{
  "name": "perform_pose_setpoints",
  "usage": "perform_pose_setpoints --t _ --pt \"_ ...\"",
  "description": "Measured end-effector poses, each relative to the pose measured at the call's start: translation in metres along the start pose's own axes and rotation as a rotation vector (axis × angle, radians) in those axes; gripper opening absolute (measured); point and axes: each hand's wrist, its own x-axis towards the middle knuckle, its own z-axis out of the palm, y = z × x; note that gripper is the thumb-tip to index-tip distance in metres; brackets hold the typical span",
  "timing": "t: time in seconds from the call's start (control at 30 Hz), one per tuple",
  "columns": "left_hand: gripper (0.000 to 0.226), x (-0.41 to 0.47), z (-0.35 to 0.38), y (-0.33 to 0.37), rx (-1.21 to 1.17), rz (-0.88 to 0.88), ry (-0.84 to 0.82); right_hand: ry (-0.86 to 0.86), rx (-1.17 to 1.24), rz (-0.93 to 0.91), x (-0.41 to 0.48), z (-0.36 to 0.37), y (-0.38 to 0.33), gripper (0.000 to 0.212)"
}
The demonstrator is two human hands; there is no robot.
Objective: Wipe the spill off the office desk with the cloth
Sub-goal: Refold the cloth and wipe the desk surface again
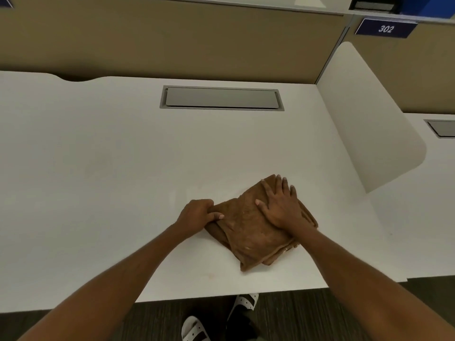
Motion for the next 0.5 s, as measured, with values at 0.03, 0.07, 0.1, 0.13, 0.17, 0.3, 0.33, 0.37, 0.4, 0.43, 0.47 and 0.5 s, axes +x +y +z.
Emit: perform_pose_setpoints --t 0.03,0.07,0.1,0.13,0.17,0.3,0.33,0.37,0.4,0.43,0.47,0.5 --pt "0.053 -0.003 -0.004 -0.004 -0.099 -0.054 -0.014 0.017 0.005 0.012 -0.002 0.003 -0.006 0.077" --pt "0.055 -0.008 -0.009 -0.008 -0.176 -0.096 -0.039 0.028 0.008 0.021 -0.005 0.006 -0.011 0.078" --pt "0.056 -0.013 -0.014 -0.011 -0.238 -0.131 -0.078 0.028 0.007 0.021 -0.008 0.008 -0.017 0.079" --pt "0.057 -0.019 -0.019 -0.014 -0.285 -0.156 -0.121 0.023 0.004 0.014 -0.012 0.009 -0.022 0.081" --pt "0.057 -0.025 -0.024 -0.017 -0.313 -0.173 -0.16 0.019 0.004 0.006 -0.016 0.01 -0.028 0.082" --pt "0.053 -0.044 -0.048 -0.032 -0.291 -0.232 -0.26 0.037 0.045 0.009 -0.044 0.019 -0.06 0.083" --pt "0.051 -0.049 -0.054 -0.037 -0.293 -0.25 -0.29 0.042 0.051 0.014 -0.054 0.024 -0.07 0.083" --pt "0.05 -0.054 -0.058 -0.042 -0.281 -0.261 -0.322 0.046 0.054 0.025 -0.064 0.027 -0.078 0.083" --pt "0.049 -0.058 -0.062 -0.045 -0.238 -0.263 -0.349 0.047 0.052 0.041 -0.072 0.03 -0.085 0.082" --pt "0.049 -0.062 -0.064 -0.047 -0.166 -0.262 -0.365 0.037 0.051 0.065 -0.077 0.03 -0.091 0.081" --pt "0.049 -0.065 -0.064 -0.048 -0.08 -0.259 -0.362 0.017 0.056 0.1 -0.079 0.028 -0.097 0.079" --pt "0.047 -0.066 -0.063 -0.05 0.005 -0.253 -0.334 0.003 0.065 0.142 -0.08 0.025 -0.104 0.078"
